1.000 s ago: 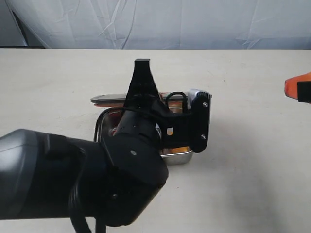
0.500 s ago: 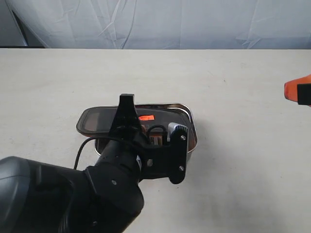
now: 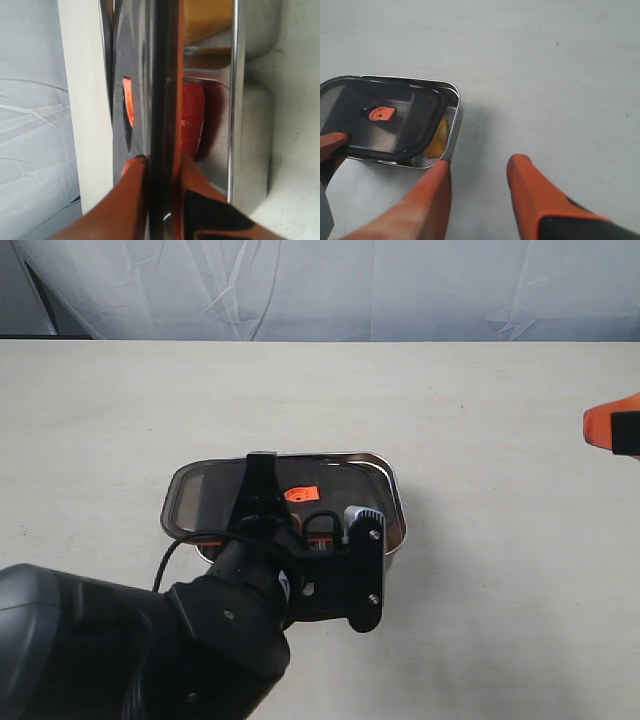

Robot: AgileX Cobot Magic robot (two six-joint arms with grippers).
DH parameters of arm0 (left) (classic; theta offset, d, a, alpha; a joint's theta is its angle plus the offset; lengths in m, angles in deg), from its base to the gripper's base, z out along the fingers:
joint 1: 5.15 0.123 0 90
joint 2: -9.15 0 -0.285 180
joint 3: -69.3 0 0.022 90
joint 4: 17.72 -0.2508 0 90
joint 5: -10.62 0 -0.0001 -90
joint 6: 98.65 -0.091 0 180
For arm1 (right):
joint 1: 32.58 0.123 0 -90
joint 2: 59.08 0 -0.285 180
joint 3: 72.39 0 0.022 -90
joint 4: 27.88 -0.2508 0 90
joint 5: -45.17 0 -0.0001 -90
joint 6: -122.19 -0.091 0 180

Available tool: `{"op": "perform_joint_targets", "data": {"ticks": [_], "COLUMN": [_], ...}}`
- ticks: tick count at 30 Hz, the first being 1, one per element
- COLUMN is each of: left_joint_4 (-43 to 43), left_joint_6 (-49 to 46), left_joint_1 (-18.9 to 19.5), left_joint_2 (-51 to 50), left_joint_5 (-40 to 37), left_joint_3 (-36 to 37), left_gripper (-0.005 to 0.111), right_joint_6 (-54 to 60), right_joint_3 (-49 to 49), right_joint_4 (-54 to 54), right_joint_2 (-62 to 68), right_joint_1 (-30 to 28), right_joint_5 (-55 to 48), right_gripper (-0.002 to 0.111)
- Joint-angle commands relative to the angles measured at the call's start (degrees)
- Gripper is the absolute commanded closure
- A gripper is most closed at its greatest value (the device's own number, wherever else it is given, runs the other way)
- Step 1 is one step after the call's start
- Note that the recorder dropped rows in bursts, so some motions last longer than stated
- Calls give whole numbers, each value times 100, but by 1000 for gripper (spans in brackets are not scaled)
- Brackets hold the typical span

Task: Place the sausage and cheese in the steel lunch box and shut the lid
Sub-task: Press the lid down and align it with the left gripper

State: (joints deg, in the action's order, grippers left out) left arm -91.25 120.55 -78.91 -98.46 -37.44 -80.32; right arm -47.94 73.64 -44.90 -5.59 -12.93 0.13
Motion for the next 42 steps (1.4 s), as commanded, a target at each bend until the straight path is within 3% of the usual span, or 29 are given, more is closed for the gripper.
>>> {"op": "perform_joint_targets", "data": {"ticks": [1,8,11,42], "left_joint_4": [357,594,619,1352], "left_joint_6": [66,-214,-215,-537], "left_joint_1": [-4,-4,-4,-125], "left_joint_2": [14,14,14,14], "left_joint_5": [446,576,574,155], "left_joint_3": [44,44,44,44], "left_gripper": [95,60,52,52], "right_joint_6": [3,3,3,3], "right_joint_3": [6,6,6,6], "right_joint_4": [12,12,12,49], "right_joint_2": [-23,-23,-23,-23], "right_joint_1": [-24,-24,-24,-24], "right_joint_5": [28,28,28,28], "right_gripper": [69,69,69,69]}}
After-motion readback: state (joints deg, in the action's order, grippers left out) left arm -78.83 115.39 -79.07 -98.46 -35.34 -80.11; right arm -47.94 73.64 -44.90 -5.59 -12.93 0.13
